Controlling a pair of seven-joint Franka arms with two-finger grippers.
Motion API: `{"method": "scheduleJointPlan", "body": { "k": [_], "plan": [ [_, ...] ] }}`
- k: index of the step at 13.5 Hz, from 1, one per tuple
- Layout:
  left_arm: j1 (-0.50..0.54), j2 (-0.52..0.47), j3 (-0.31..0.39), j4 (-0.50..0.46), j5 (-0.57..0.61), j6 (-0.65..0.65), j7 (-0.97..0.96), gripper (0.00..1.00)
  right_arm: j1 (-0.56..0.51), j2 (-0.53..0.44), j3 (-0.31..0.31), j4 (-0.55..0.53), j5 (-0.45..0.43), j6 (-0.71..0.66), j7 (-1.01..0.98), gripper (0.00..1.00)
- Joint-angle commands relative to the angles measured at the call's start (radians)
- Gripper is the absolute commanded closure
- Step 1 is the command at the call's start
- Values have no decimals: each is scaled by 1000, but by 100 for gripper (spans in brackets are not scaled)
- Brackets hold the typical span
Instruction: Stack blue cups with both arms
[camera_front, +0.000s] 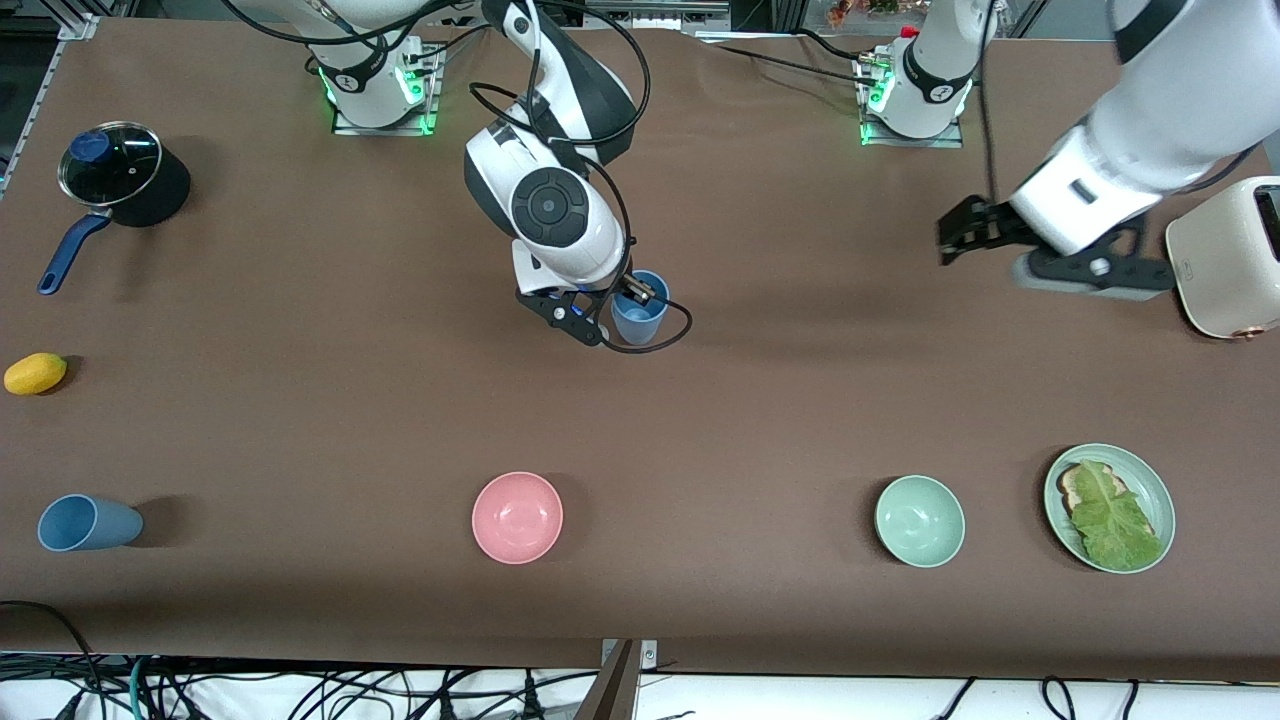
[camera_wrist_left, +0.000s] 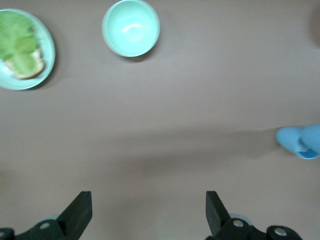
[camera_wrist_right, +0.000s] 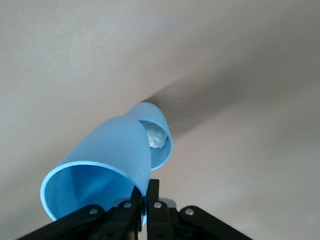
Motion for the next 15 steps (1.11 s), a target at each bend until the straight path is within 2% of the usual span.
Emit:
{"method": "scheduleJointPlan", "body": {
  "k": [1,2,5,14,15],
  "plan": [
    [57,-116,-13,-197,80,112,23,0,6,16,-5,36,28,-23,9,100],
    [95,-148,-13,-231,74,148,24,0,6,16,-5,36,28,-26,9,100],
    [110,-168,-25,-241,76,113,26,0,4,16,-5,35,28,-69,0,100],
    [91,-135,-30,-164,59,87,27,0,6,50,-5,36,25,-67,0,100],
    [91,-133,-30,-161,59,85,27,0,4,50,-5,36,25,-67,6,68]
  ]
}}
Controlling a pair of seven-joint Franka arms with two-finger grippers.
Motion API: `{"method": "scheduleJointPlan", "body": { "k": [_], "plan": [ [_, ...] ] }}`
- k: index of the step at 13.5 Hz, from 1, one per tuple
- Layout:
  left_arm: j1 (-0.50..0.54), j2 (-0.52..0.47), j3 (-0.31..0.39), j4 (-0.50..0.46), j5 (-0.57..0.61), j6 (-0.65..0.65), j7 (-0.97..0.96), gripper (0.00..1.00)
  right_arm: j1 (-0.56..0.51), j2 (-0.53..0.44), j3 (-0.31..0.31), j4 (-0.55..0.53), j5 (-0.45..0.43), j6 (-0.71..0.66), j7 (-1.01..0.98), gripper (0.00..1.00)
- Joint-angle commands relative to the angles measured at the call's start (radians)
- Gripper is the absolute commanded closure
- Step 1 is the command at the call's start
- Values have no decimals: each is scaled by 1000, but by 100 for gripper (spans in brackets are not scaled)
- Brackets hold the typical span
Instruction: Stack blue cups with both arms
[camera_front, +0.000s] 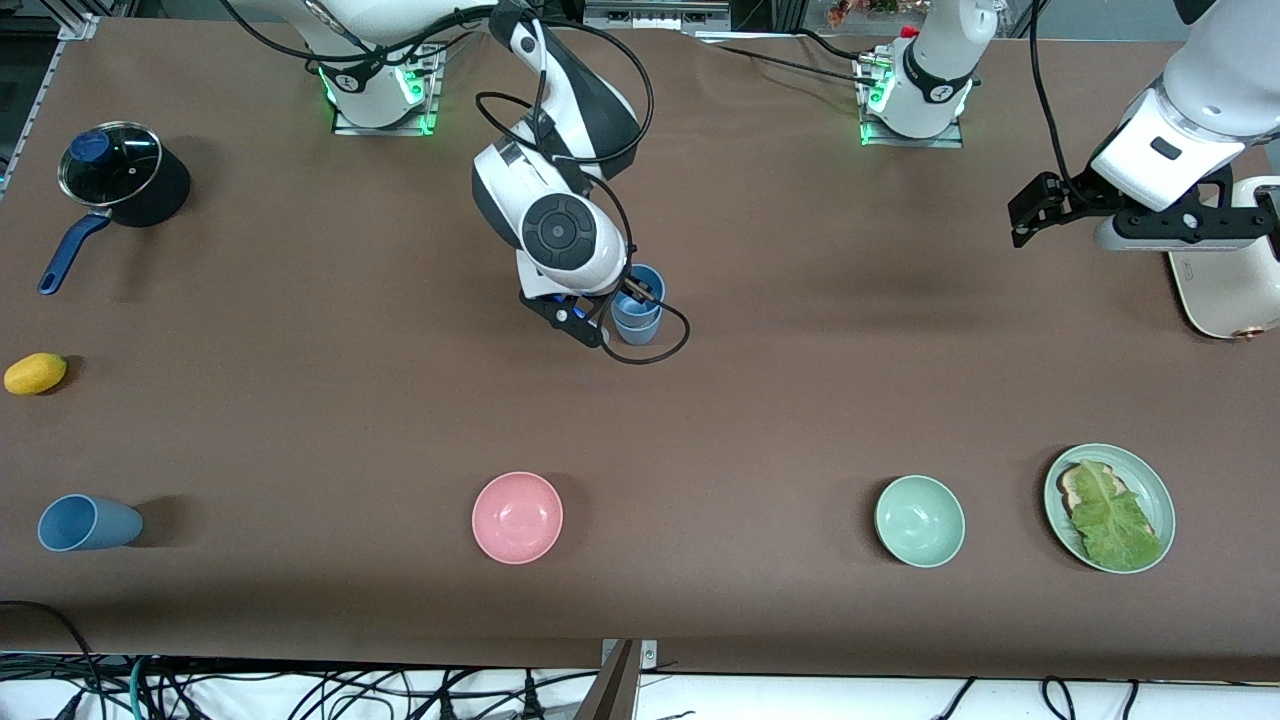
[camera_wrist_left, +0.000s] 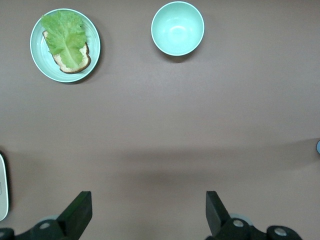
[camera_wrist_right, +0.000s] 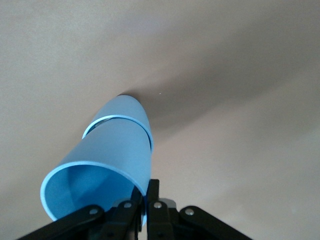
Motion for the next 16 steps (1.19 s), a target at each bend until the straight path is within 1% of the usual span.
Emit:
{"method": "scheduleJointPlan", "body": {
  "k": [1,2,5,6,7,8,9,10,11,12,13,14,16],
  "plan": [
    [-1,14,-1,33,6,-21,12,0,3,12,-7,38,12,-16,4,22],
    [-1,15,-1,33,6,-28,12,0,3,3,-8,41,8,-24,-1,0],
    [-2,15,-1,33,4,-33,12,0,-7,-18,-16,49,6,-29,-6,0],
    [-2,15,-1,35,4,-33,12,0,-28,-36,-18,49,5,-32,-27,0],
    [-2,14,-1,35,4,-35,10,0,-63,-58,-18,49,3,-71,-86,0],
    [-2,14,-1,35,4,-35,12,0,-103,-82,-22,49,0,-144,-184,0],
    [-2,14,-1,33,4,-35,12,0,-150,-115,-42,46,2,-232,-298,0],
    [-2,14,-1,35,3,-36,12,0,-171,-133,-79,43,0,-287,-387,0],
    [-2,14,-1,35,-2,-36,10,0,-171,-147,-149,32,-3,-306,-459,0],
    [-2,14,-1,35,-2,-36,10,0,-171,-159,-192,11,-6,-317,-528,0],
    [-2,14,-1,35,-2,-36,10,0,-171,-176,-237,-17,-39,-319,-602,0],
    [-2,14,-1,35,-2,-36,10,0,-171,-184,-263,-40,-72,-319,-654,0],
    [-2,14,-9,35,-2,-38,6,0,-171,-185,-317,-43,-107,-319,-740,0]
  ]
}}
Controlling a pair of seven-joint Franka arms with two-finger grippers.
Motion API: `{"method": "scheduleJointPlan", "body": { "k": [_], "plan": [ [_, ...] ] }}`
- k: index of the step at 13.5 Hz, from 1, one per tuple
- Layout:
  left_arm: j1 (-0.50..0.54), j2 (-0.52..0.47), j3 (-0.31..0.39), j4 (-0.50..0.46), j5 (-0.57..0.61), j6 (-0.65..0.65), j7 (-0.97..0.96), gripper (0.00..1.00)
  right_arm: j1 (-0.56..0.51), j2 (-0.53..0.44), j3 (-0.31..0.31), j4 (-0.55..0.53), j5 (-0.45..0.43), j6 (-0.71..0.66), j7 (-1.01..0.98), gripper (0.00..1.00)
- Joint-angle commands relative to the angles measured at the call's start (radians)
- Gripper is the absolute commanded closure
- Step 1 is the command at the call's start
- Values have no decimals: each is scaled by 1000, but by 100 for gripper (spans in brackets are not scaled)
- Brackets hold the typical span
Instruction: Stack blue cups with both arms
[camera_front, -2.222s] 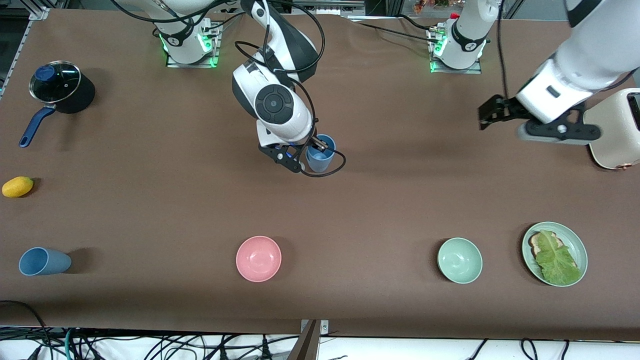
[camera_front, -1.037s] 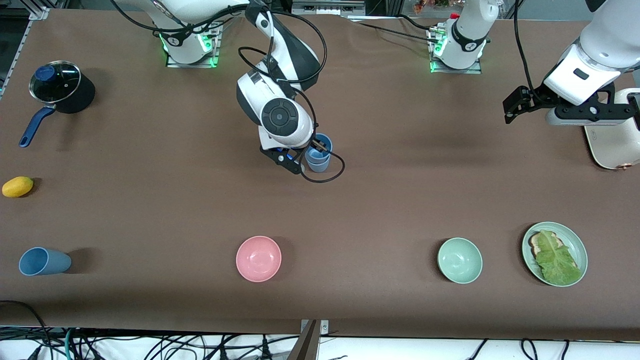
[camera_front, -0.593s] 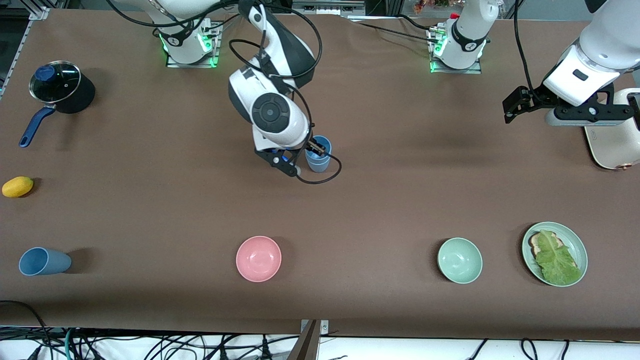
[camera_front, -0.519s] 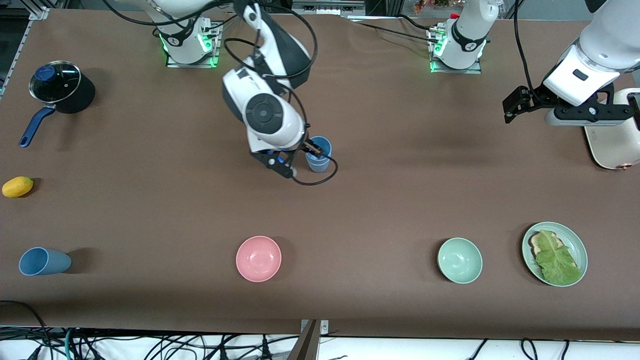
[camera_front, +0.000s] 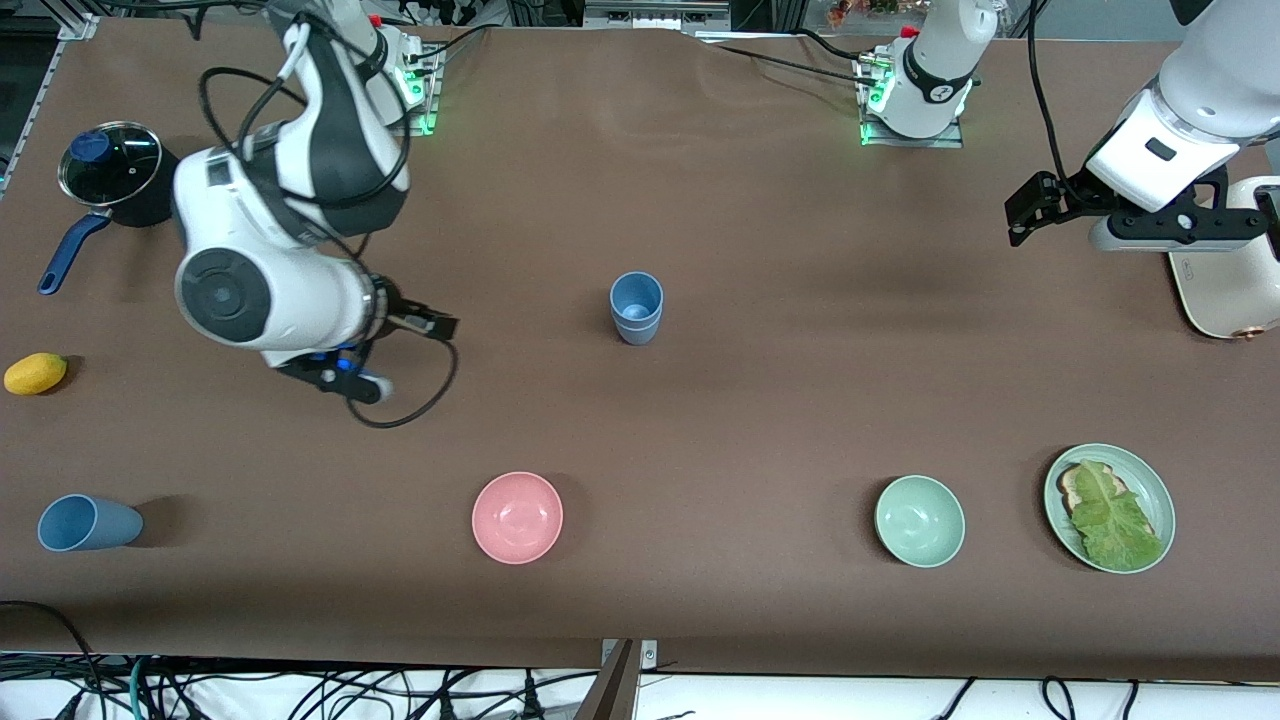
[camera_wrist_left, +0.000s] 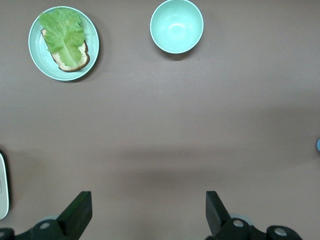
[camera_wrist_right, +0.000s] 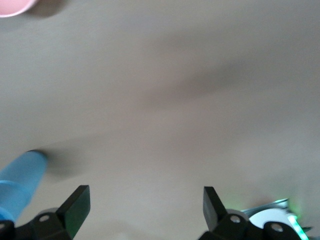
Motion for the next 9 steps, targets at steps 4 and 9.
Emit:
{"method": "scheduleJointPlan", "body": {
  "k": [4,9],
  "plan": [
    [-2,11,-17,39,-2,-30,7,0,-35,-43,-72,-41,-96,9,-281,0],
    [0,11,-17,39,-2,-42,10,0,-279,-241,53,-218,-159,166,-502,0]
  ]
}}
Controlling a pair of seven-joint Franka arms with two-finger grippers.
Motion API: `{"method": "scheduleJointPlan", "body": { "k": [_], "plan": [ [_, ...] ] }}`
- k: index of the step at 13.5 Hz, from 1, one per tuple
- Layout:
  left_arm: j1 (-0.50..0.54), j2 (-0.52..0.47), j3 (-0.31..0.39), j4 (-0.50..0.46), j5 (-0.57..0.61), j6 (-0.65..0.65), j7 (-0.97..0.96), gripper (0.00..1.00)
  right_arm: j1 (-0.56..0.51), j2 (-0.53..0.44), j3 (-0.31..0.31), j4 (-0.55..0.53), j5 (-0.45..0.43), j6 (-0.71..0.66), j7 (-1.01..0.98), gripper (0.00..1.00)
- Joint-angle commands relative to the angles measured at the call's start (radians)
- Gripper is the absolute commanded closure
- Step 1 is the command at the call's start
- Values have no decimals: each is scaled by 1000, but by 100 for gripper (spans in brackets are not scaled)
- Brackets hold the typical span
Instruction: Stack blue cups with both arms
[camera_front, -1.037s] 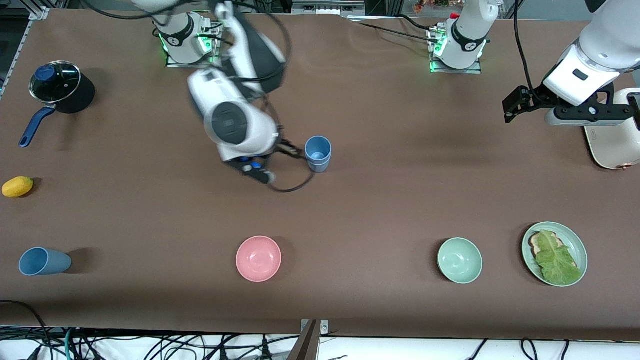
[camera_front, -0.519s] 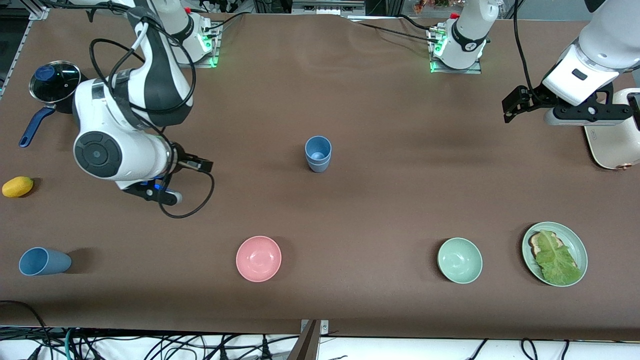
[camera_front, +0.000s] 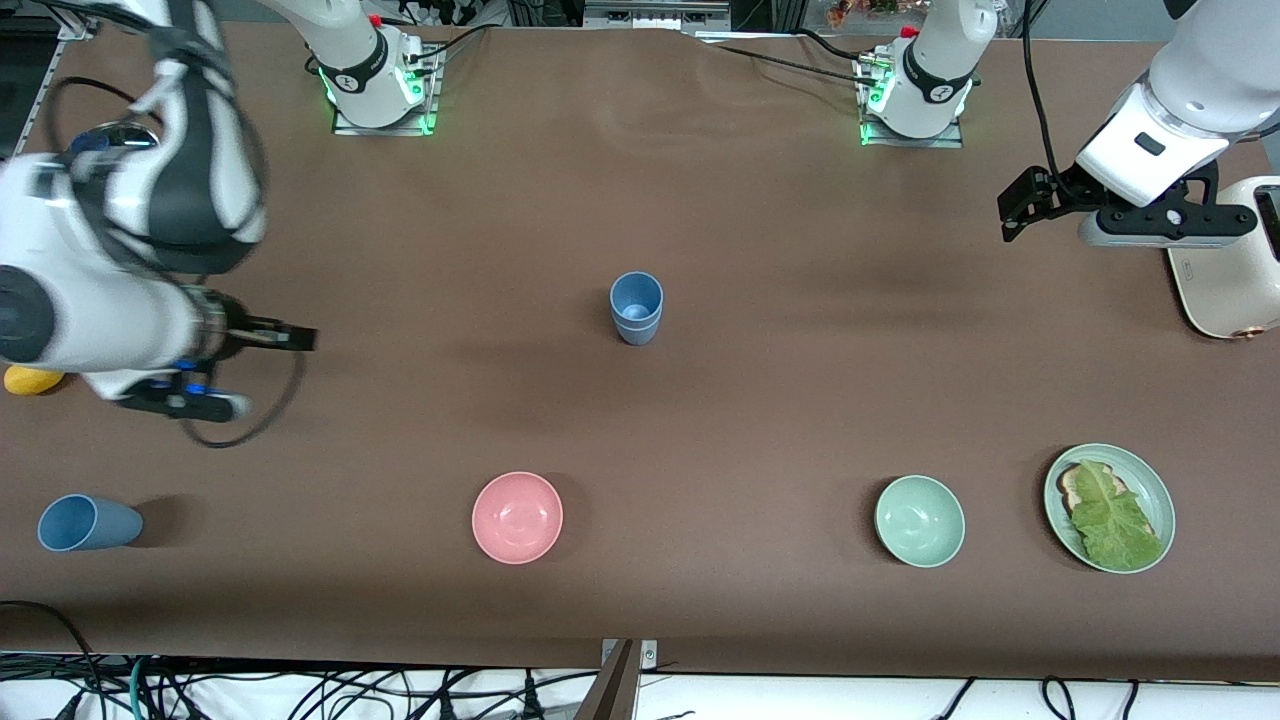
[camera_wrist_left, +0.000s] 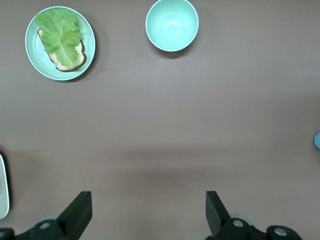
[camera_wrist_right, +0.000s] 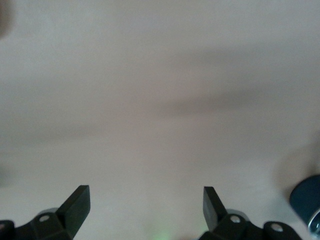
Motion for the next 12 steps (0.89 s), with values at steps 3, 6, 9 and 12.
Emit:
{"method": "scheduleJointPlan", "body": {
  "k": [3,6,9,12],
  "plan": [
    [0,11,-1,29,-2,-27,9,0,-154,-379,158,-320,-88,152,-82,0],
    [0,10,-1,29,-2,-27,10,0,-278,-460,239,-333,-73,77,-103,0],
    [0,11,-1,29,-2,-27,10,0,-291,-434,261,-310,-57,72,-105,0],
    [0,10,-1,29,-2,-27,10,0,-283,-417,265,-276,-57,68,-99,0]
  ]
}}
